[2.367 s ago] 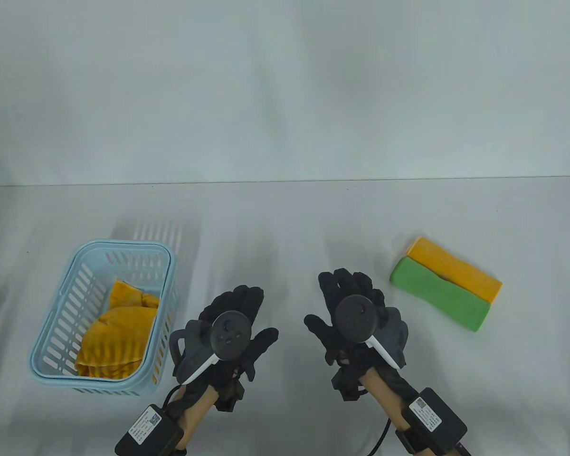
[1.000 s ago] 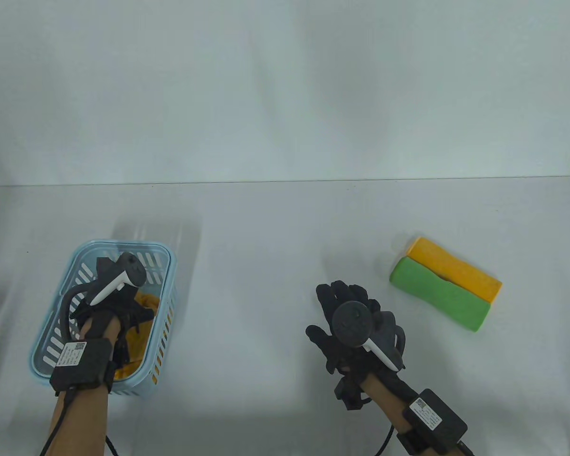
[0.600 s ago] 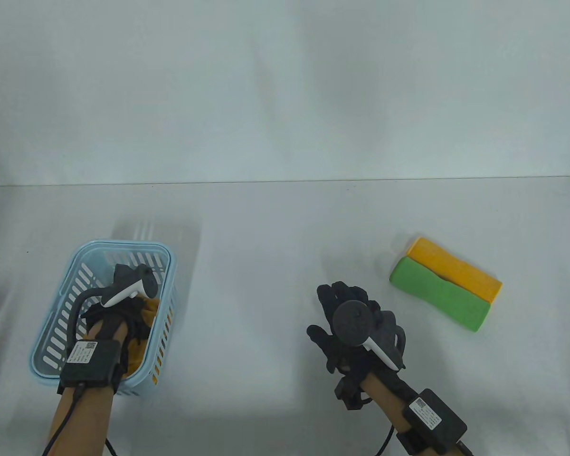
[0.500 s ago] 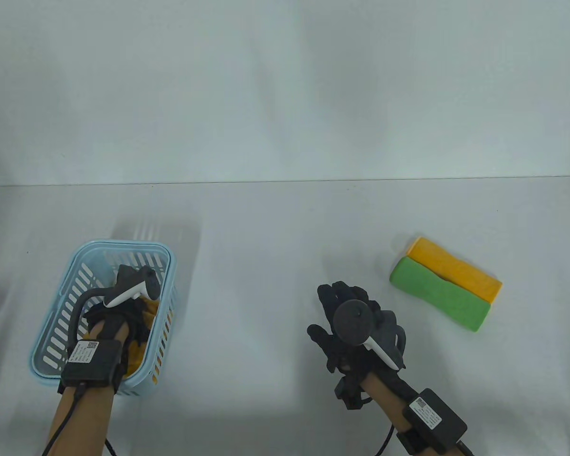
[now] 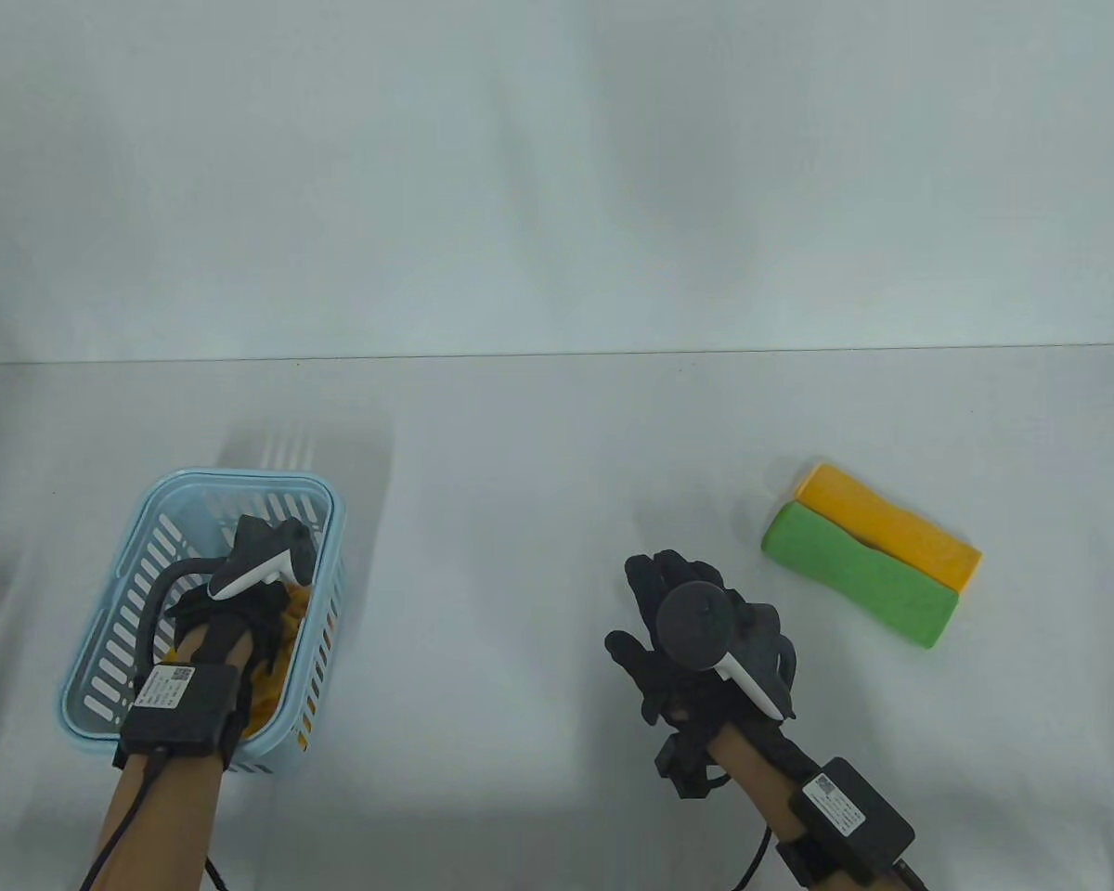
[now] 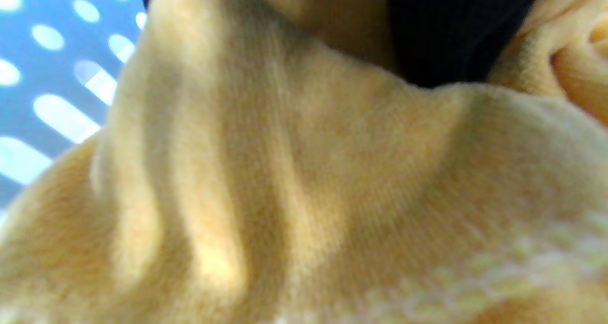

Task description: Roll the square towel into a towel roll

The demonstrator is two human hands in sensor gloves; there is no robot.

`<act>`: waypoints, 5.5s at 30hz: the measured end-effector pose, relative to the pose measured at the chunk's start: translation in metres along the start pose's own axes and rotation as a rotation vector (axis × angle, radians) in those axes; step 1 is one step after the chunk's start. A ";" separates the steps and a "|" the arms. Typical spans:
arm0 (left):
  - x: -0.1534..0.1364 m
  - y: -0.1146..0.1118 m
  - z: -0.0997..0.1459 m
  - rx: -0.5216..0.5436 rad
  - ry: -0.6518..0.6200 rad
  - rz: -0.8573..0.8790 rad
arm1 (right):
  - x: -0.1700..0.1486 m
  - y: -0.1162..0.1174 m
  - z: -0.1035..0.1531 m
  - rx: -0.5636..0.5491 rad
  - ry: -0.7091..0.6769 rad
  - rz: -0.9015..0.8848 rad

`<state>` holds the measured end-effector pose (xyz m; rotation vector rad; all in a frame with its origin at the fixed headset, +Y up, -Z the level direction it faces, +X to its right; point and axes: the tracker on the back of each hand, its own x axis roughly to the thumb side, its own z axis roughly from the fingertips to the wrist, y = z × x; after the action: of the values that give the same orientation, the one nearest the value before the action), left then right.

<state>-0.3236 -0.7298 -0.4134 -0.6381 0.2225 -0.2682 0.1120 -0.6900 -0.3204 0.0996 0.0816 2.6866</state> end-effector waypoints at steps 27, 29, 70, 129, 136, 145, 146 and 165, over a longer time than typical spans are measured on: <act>-0.079 0.110 0.122 0.589 0.064 0.556 | -0.011 -0.011 -0.003 -0.015 0.050 -0.083; -0.082 0.120 0.138 0.648 0.042 0.596 | -0.012 -0.011 -0.003 -0.015 0.053 -0.089; 0.090 0.071 0.161 0.630 -0.615 1.010 | -0.012 -0.013 0.001 -0.083 -0.022 -0.149; 0.122 0.048 0.157 0.573 -0.598 0.767 | 0.058 -0.169 -0.009 -0.240 0.098 -0.500; 0.135 0.042 0.155 0.538 -0.609 0.681 | 0.063 -0.194 -0.009 -0.265 0.114 -0.525; 0.169 0.025 0.146 0.479 -0.597 0.476 | 0.070 -0.203 -0.005 -0.274 0.115 -0.494; 0.174 0.022 0.144 0.467 -0.593 0.451 | 0.071 -0.203 -0.004 -0.273 0.111 -0.490; 0.197 0.003 0.125 0.416 -0.456 0.442 | 0.065 -0.207 -0.002 -0.261 0.103 -0.495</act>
<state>-0.1018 -0.7197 -0.3419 -0.2124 -0.1333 0.2552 0.1436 -0.4756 -0.3336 -0.1258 -0.1897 2.1831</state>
